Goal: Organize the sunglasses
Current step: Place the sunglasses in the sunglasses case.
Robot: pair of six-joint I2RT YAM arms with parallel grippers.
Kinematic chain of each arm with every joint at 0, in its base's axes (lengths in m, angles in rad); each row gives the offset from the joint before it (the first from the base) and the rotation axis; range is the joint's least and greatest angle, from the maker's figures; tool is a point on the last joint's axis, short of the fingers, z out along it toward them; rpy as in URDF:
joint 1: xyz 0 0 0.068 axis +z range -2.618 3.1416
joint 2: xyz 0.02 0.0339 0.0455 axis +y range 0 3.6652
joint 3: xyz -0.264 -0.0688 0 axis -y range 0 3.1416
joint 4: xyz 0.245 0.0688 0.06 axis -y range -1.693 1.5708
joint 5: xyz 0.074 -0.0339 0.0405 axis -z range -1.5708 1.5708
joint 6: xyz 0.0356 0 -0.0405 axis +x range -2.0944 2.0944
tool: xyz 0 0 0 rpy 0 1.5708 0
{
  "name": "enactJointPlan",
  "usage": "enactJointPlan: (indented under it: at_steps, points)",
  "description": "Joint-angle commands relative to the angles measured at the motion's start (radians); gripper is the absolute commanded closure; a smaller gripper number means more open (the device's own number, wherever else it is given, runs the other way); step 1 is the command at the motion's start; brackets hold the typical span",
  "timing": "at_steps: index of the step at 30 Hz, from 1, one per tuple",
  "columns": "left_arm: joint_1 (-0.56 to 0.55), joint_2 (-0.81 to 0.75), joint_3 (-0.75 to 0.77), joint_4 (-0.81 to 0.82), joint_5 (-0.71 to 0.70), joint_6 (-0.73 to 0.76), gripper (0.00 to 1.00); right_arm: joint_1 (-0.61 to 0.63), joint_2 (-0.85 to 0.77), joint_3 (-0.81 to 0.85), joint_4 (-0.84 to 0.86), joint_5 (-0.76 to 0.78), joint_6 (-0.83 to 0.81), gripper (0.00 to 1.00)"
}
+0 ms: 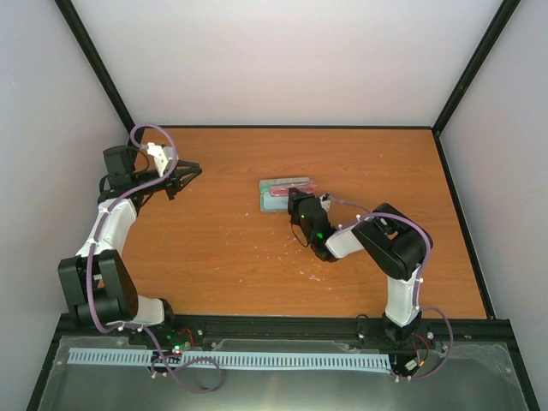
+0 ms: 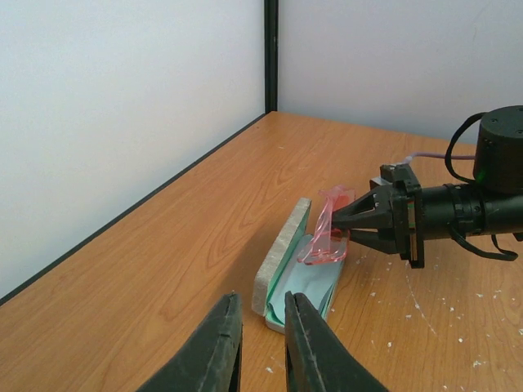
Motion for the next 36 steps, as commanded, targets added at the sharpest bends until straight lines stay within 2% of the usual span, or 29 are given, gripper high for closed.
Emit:
enactJointPlan:
  at_steps: [1, 11, 28, 36]
  points:
    - [0.006, 0.013, 0.038, -0.011, 0.024, -0.005, 0.82, 0.001, 0.018, 0.049, -0.071, -0.022, -0.012, 0.97]
    - [0.01, 0.033, 0.056, -0.004, 0.0, -0.005, 0.81, 0.002, 0.014, 0.095, -0.262, -0.036, 0.051, 0.97]
    - [0.065, 0.038, 0.067, -0.072, -0.004, 0.026, 0.75, 0.001, 0.087, 0.146, -0.316, -0.037, 0.12, 0.91]
    - [0.067, 0.042, 0.065, -0.058, -0.004, 0.025, 0.75, -0.009, 0.117, 0.154, -0.268, -0.029, 0.111, 0.87]
